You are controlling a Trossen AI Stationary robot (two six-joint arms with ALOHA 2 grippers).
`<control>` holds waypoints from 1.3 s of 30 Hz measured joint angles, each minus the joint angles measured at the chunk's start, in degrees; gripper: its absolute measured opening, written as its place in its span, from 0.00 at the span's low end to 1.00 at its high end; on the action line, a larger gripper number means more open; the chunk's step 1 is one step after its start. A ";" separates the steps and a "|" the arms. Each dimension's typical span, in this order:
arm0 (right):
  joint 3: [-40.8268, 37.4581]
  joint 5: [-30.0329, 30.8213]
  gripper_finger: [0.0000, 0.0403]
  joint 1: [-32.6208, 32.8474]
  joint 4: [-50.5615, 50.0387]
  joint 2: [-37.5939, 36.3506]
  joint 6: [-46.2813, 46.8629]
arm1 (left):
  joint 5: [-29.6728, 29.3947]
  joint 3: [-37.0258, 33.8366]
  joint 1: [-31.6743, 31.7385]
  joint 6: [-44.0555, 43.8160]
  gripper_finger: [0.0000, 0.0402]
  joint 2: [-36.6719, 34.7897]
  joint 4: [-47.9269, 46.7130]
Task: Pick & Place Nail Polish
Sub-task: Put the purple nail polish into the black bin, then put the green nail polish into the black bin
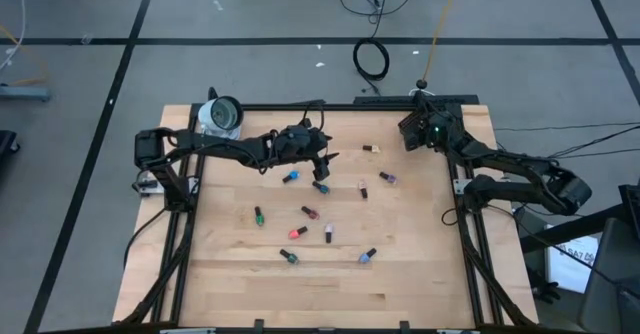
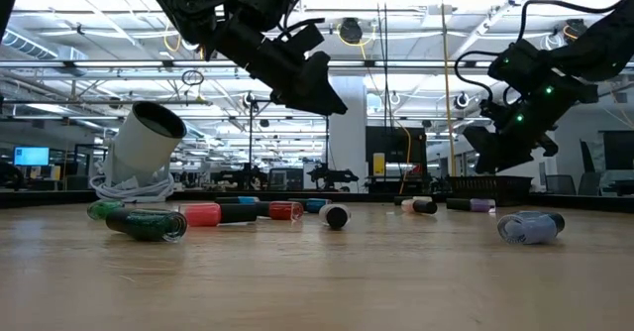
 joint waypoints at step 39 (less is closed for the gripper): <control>-0.02 -35.90 0.50 32.48 18.95 -19.22 -9.49 | -0.68 0.00 -9.42 -42.42 0.61 -4.34 -63.67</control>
